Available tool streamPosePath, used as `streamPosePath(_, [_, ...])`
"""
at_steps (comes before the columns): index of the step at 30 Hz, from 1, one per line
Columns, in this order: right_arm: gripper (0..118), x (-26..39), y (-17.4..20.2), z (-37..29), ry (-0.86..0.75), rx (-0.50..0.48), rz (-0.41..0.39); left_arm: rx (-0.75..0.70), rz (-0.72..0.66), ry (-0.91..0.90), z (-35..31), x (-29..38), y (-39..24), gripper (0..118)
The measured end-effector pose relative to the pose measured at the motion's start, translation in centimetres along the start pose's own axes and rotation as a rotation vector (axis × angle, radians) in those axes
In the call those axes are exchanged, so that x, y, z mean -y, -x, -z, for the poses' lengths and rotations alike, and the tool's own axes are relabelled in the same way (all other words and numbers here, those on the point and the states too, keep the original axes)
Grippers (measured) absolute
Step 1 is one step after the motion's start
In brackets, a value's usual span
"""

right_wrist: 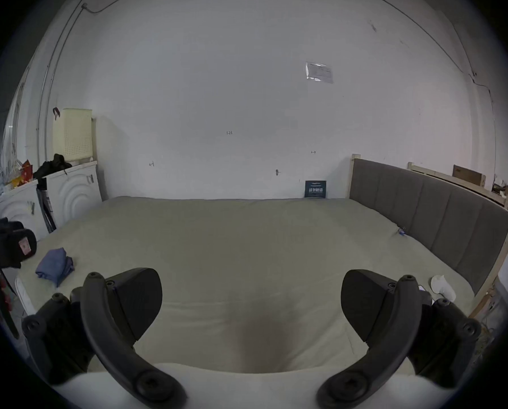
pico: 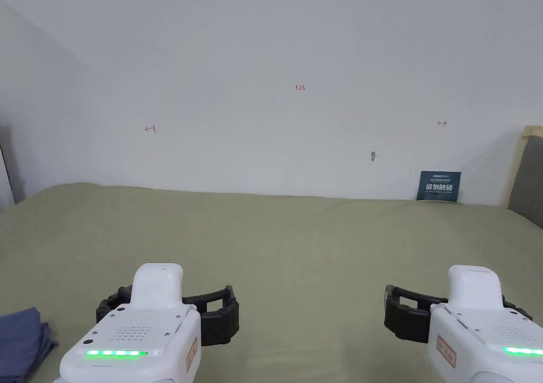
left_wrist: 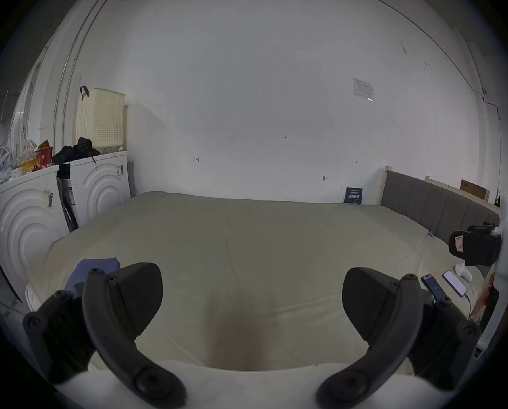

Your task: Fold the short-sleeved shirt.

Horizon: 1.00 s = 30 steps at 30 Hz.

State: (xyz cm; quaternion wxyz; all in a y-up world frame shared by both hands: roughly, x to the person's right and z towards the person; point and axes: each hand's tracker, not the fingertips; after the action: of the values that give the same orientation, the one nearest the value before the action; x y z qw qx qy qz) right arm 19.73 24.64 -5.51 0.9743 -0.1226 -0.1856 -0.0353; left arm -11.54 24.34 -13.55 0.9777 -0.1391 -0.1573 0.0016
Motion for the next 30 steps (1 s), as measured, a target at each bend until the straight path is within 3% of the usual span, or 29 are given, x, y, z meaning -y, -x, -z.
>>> streamPosePath(4, [118,-0.4,-0.7,-0.2,-0.009,-0.038,0.041,0.009,0.004,-0.001,0.0,0.0,-0.3,118])
streamPosePath(8, [118,-0.8,-0.8,0.2,0.041,0.031,0.061,0.011,0.005,-0.006,0.0,0.0,-0.4,118])
streamPosePath(13, [118,-1.1,-1.7,-0.2,0.022,-0.010,0.107,0.013,0.002,-0.008,0.1,-0.1,-0.5,118])
streamPosePath(21, [118,-1.6,-1.4,-1.1,0.001,0.019,0.088,0.000,-0.010,-0.009,-0.3,-0.4,-0.2,118])
streamPosePath(30, [118,-2.5,-0.4,-2.0,-0.036,-0.014,0.068,0.002,-0.004,-0.018,-0.6,-0.5,-0.3,118])
